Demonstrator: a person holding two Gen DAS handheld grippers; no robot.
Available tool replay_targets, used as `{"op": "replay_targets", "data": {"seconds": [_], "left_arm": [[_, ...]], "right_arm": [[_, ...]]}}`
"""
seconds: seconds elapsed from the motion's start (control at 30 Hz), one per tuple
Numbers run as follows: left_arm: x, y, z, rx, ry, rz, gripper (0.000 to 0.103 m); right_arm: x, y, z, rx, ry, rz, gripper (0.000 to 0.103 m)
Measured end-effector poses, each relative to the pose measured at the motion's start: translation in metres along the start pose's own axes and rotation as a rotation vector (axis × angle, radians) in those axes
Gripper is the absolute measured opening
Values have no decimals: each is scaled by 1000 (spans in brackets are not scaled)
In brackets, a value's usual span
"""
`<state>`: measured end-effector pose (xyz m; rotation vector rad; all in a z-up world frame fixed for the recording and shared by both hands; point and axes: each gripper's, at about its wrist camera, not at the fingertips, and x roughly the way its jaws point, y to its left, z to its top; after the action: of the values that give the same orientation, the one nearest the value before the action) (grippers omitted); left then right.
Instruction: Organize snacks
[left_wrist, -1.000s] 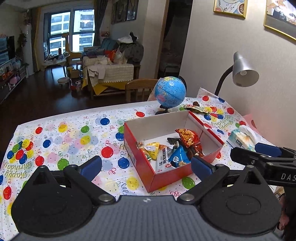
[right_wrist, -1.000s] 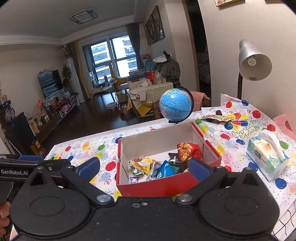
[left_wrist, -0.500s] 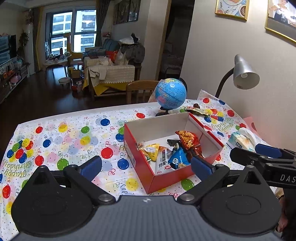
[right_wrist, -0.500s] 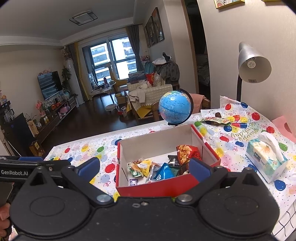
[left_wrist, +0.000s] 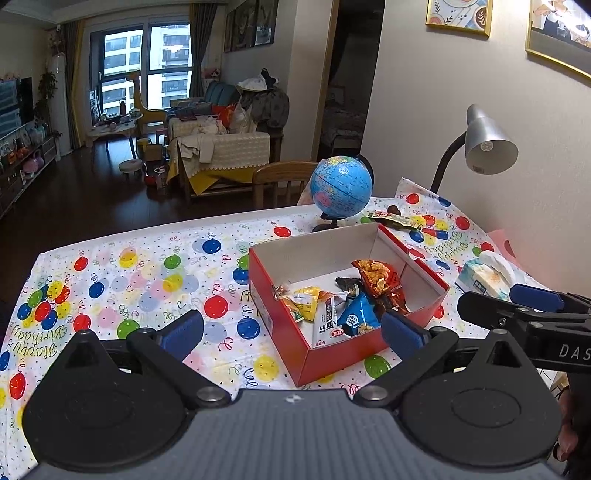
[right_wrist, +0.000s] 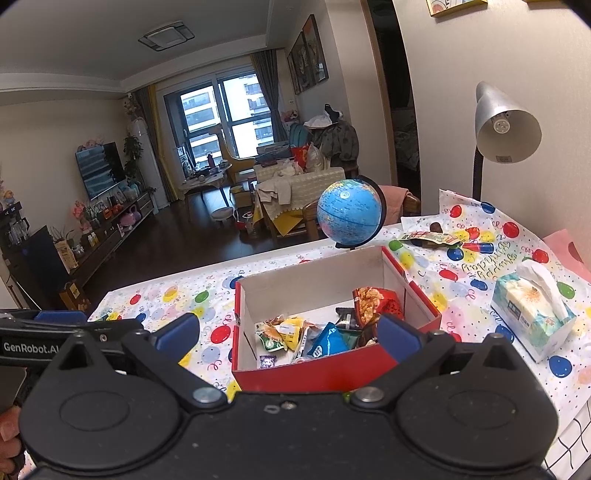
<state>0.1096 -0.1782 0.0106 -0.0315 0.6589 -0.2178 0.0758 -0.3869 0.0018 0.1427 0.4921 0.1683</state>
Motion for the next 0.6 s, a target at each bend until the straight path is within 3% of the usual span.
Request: {"op": "replay_targets", "data": {"seconds": [0.6], "left_arm": [[2, -2, 1, 4, 8, -16, 103]], "right_arm": [[2, -6, 0, 8, -4, -14, 103]]}}
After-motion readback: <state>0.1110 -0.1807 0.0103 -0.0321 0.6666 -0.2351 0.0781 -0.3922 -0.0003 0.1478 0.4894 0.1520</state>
